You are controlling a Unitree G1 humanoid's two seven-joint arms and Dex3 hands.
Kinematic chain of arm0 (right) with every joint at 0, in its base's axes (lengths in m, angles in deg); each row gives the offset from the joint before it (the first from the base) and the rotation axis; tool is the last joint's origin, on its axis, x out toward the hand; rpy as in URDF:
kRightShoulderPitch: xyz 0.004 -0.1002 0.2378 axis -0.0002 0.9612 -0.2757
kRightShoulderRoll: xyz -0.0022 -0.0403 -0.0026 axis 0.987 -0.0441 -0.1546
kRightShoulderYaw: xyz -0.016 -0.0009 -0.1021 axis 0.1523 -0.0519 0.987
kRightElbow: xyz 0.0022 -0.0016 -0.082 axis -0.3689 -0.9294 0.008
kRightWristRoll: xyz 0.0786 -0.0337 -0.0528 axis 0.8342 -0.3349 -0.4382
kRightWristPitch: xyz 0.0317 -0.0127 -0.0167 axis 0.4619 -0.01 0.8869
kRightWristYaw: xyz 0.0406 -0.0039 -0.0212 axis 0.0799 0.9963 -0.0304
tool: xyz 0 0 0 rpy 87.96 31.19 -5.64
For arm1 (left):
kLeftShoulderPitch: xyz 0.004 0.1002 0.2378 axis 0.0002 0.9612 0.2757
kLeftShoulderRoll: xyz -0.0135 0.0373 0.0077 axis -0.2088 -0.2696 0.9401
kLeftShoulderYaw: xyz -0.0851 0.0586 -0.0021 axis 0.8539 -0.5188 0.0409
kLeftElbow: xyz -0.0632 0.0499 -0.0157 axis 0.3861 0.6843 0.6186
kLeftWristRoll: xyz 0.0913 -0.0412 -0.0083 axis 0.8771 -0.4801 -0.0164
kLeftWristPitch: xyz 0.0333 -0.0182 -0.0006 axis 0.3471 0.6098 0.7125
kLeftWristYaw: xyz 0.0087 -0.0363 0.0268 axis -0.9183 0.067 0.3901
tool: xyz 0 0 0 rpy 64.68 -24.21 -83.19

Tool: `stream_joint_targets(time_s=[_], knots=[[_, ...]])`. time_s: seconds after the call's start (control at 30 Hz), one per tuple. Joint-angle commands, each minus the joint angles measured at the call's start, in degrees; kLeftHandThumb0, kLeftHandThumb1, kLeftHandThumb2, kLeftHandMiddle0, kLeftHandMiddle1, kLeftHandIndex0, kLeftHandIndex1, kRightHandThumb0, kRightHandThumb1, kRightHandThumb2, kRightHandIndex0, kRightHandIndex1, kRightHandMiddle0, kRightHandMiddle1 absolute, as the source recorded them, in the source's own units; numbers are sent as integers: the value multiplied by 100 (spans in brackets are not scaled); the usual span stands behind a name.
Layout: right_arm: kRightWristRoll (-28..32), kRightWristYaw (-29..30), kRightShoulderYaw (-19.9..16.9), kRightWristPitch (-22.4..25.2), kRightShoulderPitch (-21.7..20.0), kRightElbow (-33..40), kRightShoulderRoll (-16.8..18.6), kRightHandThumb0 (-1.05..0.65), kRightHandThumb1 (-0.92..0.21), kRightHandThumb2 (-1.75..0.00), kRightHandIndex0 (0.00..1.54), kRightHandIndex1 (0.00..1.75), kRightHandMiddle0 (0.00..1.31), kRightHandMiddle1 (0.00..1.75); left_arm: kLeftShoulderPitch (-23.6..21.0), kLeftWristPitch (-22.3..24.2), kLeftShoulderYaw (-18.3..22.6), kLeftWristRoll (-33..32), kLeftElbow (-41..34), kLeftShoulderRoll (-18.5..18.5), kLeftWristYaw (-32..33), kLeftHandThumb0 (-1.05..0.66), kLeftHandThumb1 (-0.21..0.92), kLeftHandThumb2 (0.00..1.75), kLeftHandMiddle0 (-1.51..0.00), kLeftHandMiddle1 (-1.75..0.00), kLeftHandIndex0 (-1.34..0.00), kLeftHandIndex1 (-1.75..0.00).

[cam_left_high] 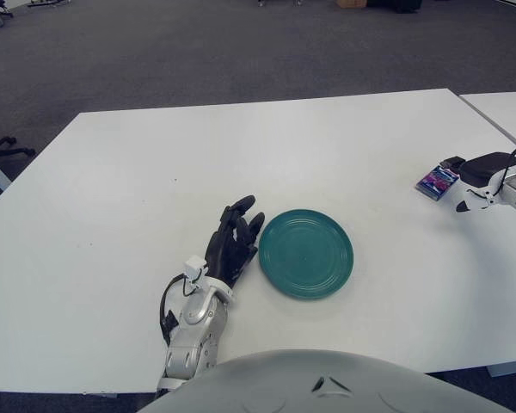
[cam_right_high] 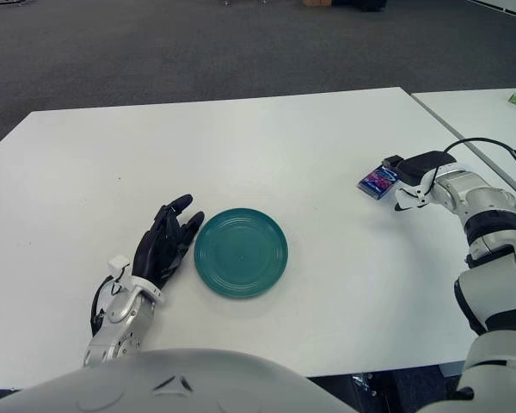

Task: Put the gum into the plate.

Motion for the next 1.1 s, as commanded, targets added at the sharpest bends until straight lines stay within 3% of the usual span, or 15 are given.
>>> stream_joint_targets(time_s=[0.0, 0.33, 0.77, 1.07], knots=[[-54, 79, 56, -13, -116, 2, 68, -90, -92, -20, 35, 3, 0, 15, 5, 33, 18, -27, -89, 26, -61, -86, 92, 90, -44, -16, 0, -78], [-94, 68, 131, -41, -202, -29, 106, -87, -92, -19, 36, 2, 0, 18, 33, 42, 18, -29, -118, 22, -70, -86, 92, 90, -45, -16, 0, -78], [-207, 172, 261, 4, -377, -228, 225, -87, -92, -19, 36, 1, 0, 10, 109, 39, -31, -5, -183, 32, -59, -86, 92, 90, -45, -15, 0, -78], [-304, 245, 437, -13, -545, -500, 320, -89, -92, -16, 27, 0, 0, 6, 170, 35, -76, 13, -239, 36, -44, -86, 92, 90, -45, -15, 0, -78]])
